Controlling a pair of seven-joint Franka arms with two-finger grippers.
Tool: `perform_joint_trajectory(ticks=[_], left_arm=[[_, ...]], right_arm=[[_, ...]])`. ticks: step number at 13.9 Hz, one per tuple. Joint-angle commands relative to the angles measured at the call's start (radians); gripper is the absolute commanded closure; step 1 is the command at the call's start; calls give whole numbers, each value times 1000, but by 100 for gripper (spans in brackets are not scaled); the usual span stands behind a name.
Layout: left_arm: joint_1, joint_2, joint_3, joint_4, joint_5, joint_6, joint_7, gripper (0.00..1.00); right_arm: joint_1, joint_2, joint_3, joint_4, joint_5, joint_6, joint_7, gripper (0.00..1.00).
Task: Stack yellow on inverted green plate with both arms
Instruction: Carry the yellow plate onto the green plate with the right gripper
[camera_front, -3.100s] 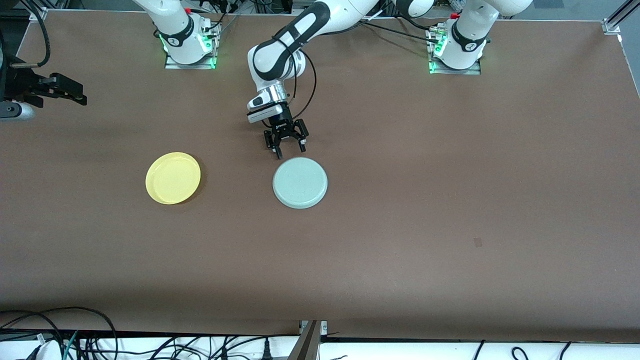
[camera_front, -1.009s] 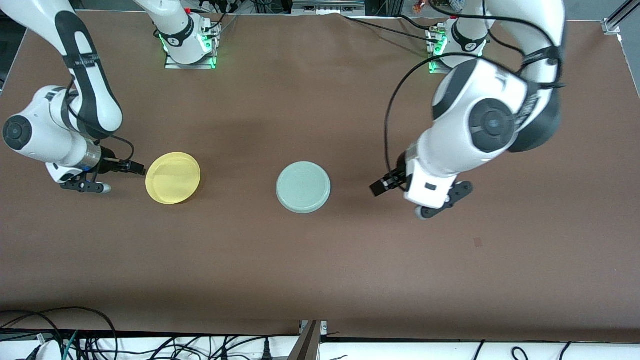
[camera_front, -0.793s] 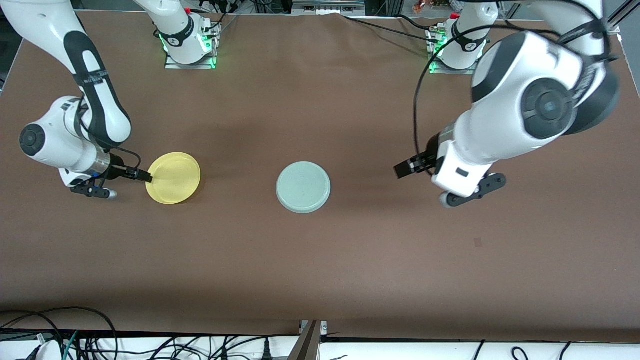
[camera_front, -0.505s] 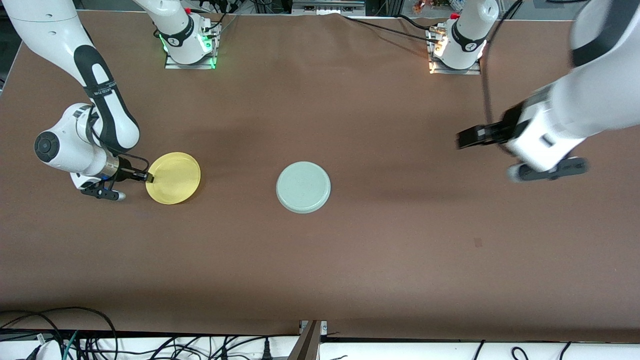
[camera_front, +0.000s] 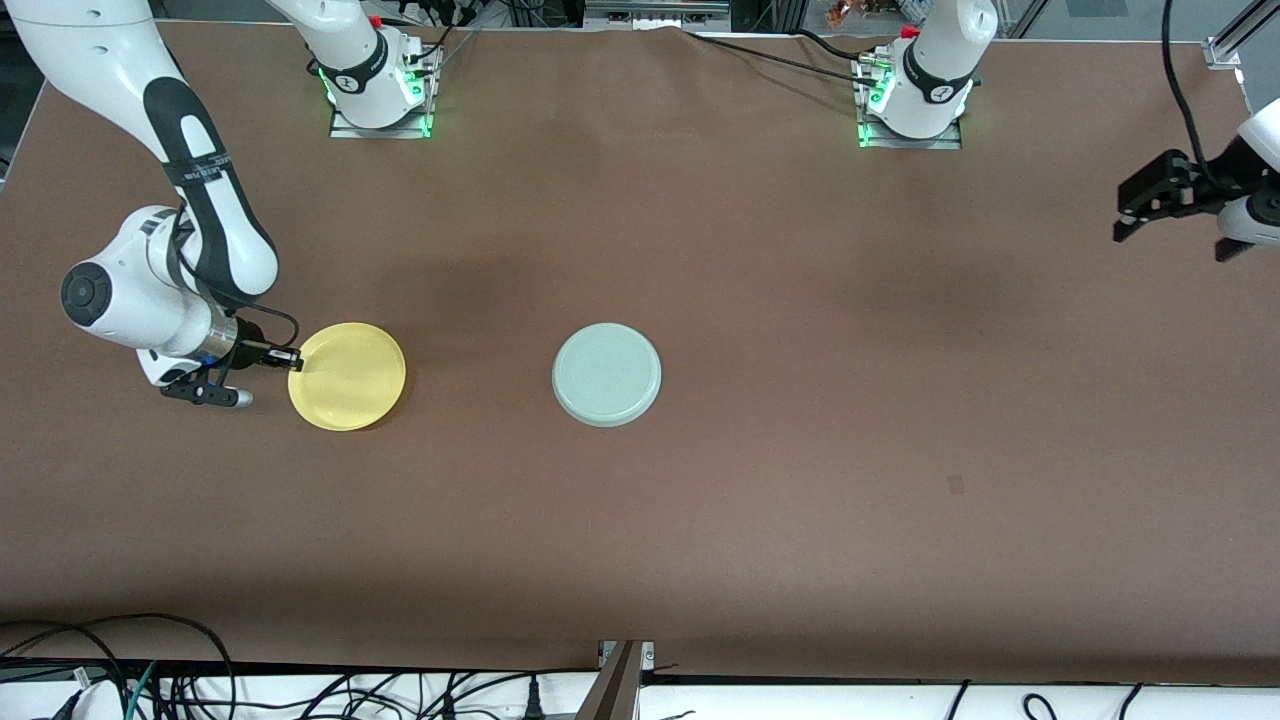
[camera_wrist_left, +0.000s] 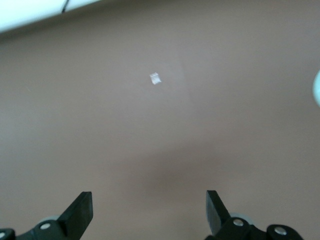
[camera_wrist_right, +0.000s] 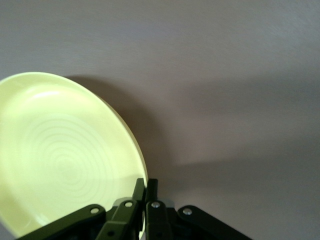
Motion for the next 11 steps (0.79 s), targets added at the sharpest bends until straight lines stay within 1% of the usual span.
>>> perform_joint_trajectory(ticks=[1,3,4,5,6,9,11], left_arm=[[48,-49,-16,-105,20,35,89,0],[49,-49,-18,-105,20,31,89,0],[57,-49,-12,-107,20,28,90,0],[80,-47,-13,-107,20,28,90,0],[85,-47,-13,-107,20,25,90,0],[85,-37,-15,-102,32,25,77,0],[83,-40,-27,-102,32,18,72,0]], right_arm=[[-1,-43,68,132,18,-221,45,100],[-1,-47,166,232,21,-329,50,100],[0,-45,218,255,24,-340,59,100],[8,-33,263,256,25,-329,95,100],[40,-18,301,257,27,-318,123,100],[192,61,304,253,33,-161,184,100],[258,117,306,254,33,-44,243,100]])
